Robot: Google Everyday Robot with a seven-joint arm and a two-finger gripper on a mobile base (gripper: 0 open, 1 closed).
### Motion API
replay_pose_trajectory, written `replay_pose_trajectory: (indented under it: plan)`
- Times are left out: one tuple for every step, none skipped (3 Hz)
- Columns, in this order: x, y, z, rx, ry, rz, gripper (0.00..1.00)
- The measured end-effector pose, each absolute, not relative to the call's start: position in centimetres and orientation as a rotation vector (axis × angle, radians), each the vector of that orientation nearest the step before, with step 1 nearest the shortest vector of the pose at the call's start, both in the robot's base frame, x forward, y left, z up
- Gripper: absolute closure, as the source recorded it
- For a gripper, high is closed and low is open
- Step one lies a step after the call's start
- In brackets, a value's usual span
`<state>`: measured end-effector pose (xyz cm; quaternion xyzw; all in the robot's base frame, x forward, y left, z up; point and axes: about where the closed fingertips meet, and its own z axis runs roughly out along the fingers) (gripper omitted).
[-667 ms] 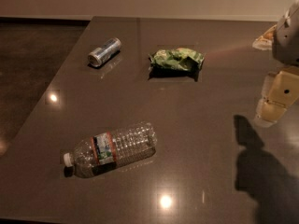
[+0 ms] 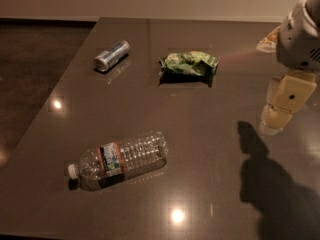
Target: Move water bottle near redbull can
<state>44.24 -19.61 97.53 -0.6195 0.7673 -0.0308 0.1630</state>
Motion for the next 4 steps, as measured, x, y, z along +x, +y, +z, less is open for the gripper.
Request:
replay_pose_trajectory:
  plan:
    - [45.1, -15.7, 96.8, -1.855, 2.113, -0.053, 0.00]
    - [45.4, -11.3, 95.4, -1.987, 2.015, -0.004, 0.00]
    - [44.3, -6.3, 92.8, -2.158, 1.882, 0.052, 0.00]
    - [43.4, -4.2, 91.1, -2.237, 1.824, 0.076, 0.00]
